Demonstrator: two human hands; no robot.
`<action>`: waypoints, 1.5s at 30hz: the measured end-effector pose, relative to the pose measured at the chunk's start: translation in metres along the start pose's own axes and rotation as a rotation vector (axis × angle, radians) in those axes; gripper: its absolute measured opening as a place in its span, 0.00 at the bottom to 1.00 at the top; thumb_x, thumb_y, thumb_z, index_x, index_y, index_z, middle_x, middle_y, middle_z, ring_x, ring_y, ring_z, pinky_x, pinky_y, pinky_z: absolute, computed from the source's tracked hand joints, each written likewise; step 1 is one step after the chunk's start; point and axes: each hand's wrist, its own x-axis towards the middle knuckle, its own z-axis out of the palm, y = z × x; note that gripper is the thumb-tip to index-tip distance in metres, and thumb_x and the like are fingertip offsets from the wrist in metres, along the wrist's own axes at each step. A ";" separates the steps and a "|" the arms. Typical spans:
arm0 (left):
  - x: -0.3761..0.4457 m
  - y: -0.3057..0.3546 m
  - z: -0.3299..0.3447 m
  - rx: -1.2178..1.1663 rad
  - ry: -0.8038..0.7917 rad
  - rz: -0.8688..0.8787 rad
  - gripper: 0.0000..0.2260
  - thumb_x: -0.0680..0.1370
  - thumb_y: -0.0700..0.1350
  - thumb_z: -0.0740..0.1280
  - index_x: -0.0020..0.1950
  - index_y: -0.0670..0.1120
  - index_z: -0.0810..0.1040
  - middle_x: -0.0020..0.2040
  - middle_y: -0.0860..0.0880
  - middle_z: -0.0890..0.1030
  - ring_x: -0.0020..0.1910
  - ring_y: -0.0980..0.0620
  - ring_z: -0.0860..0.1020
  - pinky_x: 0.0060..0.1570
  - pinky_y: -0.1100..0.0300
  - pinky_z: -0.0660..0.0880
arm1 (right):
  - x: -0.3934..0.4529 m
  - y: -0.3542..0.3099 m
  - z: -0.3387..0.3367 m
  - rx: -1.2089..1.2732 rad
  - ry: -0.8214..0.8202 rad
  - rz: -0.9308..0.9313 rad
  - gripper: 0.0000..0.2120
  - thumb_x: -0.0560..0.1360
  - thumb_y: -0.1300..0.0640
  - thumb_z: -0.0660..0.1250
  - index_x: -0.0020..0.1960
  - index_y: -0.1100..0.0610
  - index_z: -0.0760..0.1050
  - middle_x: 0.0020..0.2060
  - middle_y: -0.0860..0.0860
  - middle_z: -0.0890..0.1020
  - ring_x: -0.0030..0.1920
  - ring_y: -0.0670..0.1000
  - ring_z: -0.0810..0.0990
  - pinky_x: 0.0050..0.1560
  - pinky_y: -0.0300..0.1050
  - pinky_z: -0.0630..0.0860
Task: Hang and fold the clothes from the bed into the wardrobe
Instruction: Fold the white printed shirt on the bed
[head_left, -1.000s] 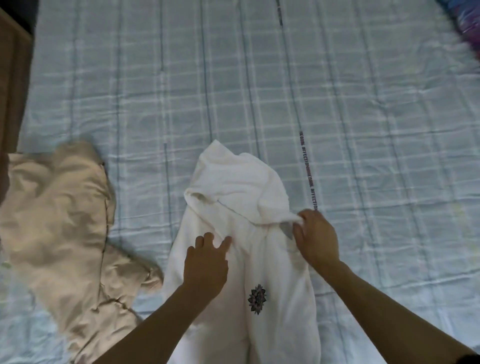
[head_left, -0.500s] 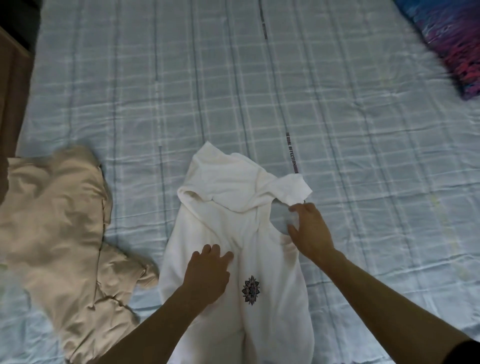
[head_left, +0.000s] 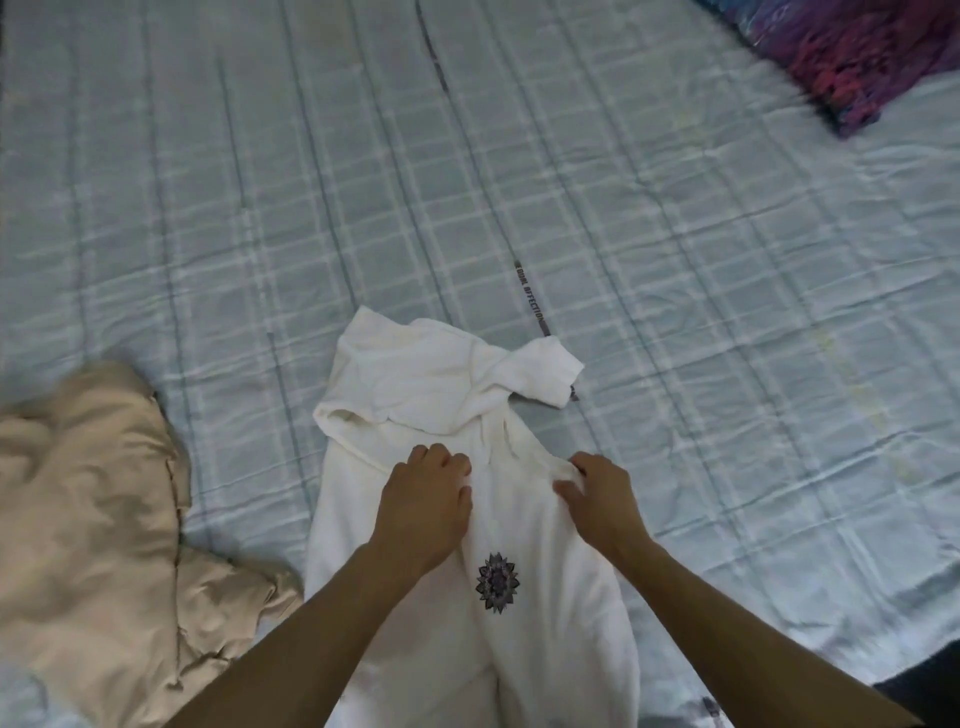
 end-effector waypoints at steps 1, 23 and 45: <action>0.000 0.002 -0.006 0.003 0.006 0.013 0.12 0.80 0.50 0.59 0.61 0.50 0.74 0.57 0.52 0.75 0.57 0.51 0.70 0.52 0.57 0.70 | -0.004 -0.003 -0.009 0.040 0.026 -0.014 0.07 0.75 0.59 0.69 0.41 0.62 0.74 0.36 0.54 0.77 0.37 0.50 0.73 0.36 0.40 0.64; -0.024 0.147 -0.244 -0.020 -0.152 0.576 0.34 0.72 0.40 0.70 0.75 0.58 0.64 0.79 0.55 0.57 0.76 0.52 0.56 0.74 0.48 0.59 | -0.158 -0.118 -0.264 0.257 -0.008 -0.634 0.03 0.80 0.57 0.64 0.48 0.52 0.76 0.40 0.48 0.78 0.40 0.50 0.76 0.42 0.43 0.70; -0.112 0.177 -0.379 -0.459 0.180 0.706 0.12 0.68 0.44 0.75 0.48 0.43 0.78 0.44 0.44 0.80 0.45 0.46 0.79 0.45 0.47 0.77 | -0.231 -0.237 -0.380 0.391 0.682 -0.854 0.04 0.75 0.57 0.66 0.43 0.52 0.78 0.40 0.45 0.82 0.43 0.46 0.79 0.44 0.37 0.73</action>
